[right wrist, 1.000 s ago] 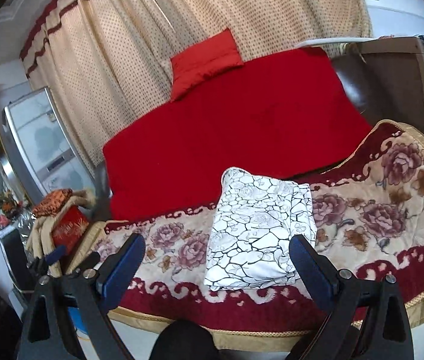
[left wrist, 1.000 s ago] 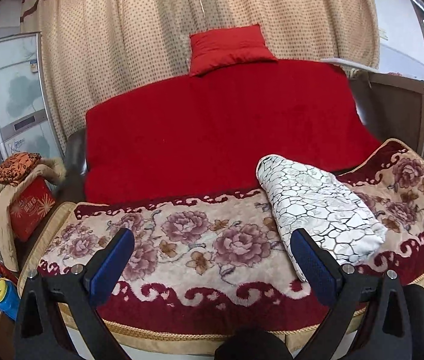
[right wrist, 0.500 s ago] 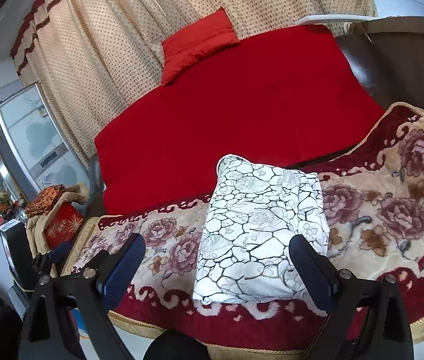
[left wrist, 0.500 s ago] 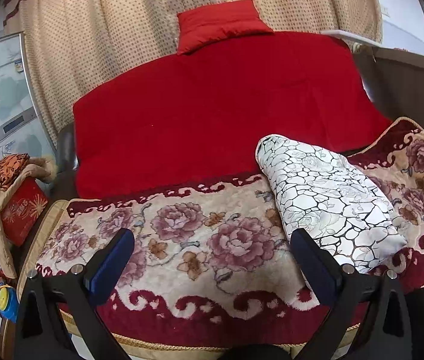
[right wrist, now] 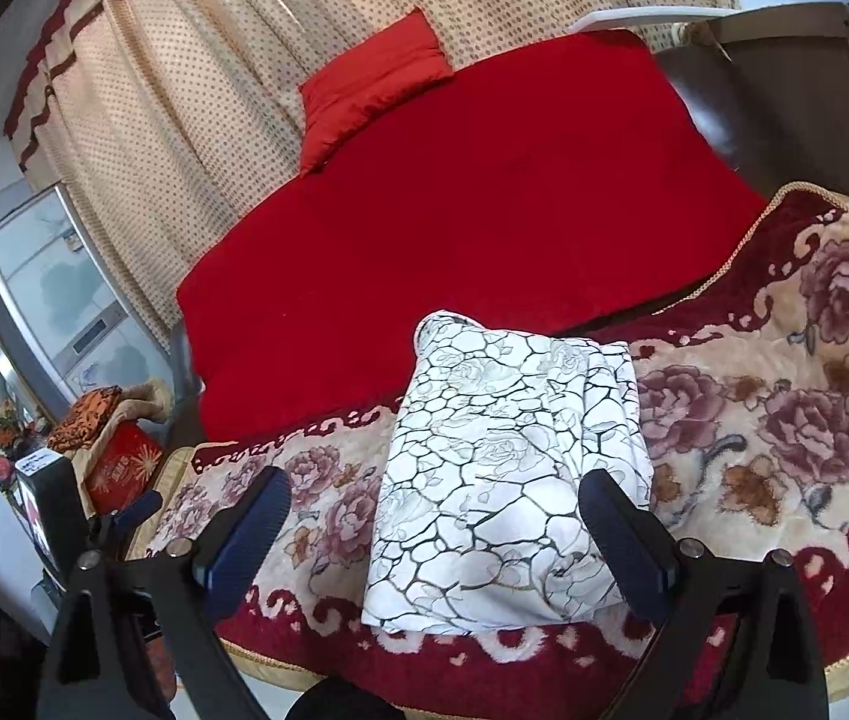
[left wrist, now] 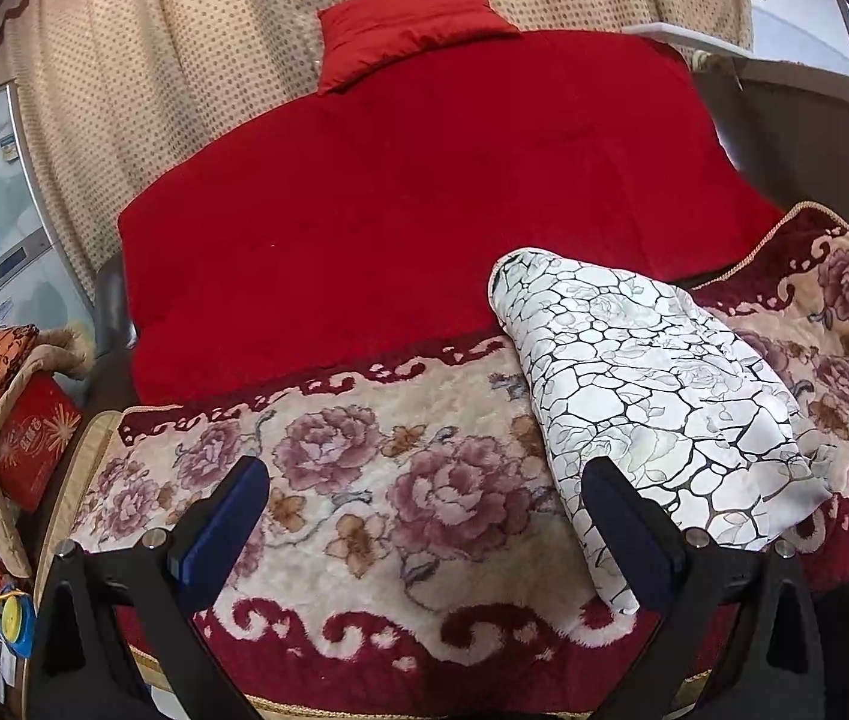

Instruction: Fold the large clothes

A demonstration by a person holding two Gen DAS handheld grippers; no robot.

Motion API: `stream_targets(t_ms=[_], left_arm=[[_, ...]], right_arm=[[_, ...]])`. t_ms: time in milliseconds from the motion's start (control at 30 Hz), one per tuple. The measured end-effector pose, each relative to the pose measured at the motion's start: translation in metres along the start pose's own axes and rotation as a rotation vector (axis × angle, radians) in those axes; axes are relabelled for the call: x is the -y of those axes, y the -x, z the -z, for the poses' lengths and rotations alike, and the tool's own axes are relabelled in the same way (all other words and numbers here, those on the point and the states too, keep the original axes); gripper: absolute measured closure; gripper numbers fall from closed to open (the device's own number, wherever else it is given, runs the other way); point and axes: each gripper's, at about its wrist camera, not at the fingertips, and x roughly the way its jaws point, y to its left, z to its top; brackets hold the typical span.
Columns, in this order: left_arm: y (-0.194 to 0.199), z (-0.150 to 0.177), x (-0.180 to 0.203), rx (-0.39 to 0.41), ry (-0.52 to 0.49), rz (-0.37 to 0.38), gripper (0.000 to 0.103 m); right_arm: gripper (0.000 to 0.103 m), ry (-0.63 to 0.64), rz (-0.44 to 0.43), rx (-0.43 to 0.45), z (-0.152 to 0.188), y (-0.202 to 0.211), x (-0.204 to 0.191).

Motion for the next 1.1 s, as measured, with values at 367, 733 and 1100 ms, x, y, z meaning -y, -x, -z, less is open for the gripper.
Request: stream_targets(t_ms=[367, 733, 1100], left_arm=[[-0.023, -0.008, 0.018, -0.026, -0.037, 0.013, 0.0], [-0.055, -0.011, 0.033, -0.065, -0.063, 0.018, 0.0], [-0.092, -0.01, 0.046, -0.111, -0.09, 0.047, 0.0]], right_arm=[[0.005, -0.034, 0.001, -0.022, -0.005, -0.022, 0.017], [0.005, -0.082, 0.026, -0.036, -0.01, -0.049, 0.04], [0.005, -0.163, 0.078, -0.075, -0.01, -0.095, 0.079]])
